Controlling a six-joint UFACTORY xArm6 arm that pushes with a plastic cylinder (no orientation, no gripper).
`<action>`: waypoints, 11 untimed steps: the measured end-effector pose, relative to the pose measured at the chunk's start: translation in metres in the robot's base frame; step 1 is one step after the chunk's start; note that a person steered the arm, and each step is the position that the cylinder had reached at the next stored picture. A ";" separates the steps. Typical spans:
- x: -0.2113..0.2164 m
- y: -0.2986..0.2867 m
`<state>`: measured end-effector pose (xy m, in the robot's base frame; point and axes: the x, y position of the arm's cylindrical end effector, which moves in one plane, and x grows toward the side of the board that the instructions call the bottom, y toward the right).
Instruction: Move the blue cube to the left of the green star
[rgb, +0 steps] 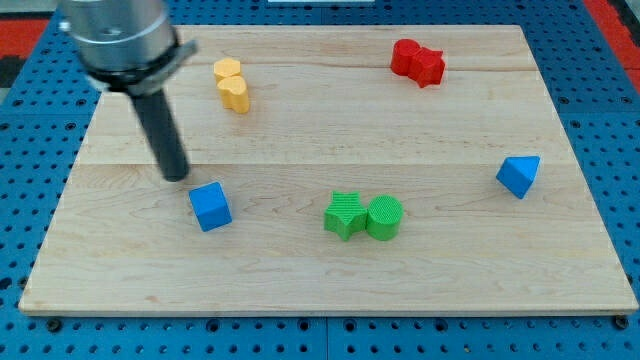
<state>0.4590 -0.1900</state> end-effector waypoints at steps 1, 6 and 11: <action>0.039 -0.022; 0.071 0.081; 0.050 0.136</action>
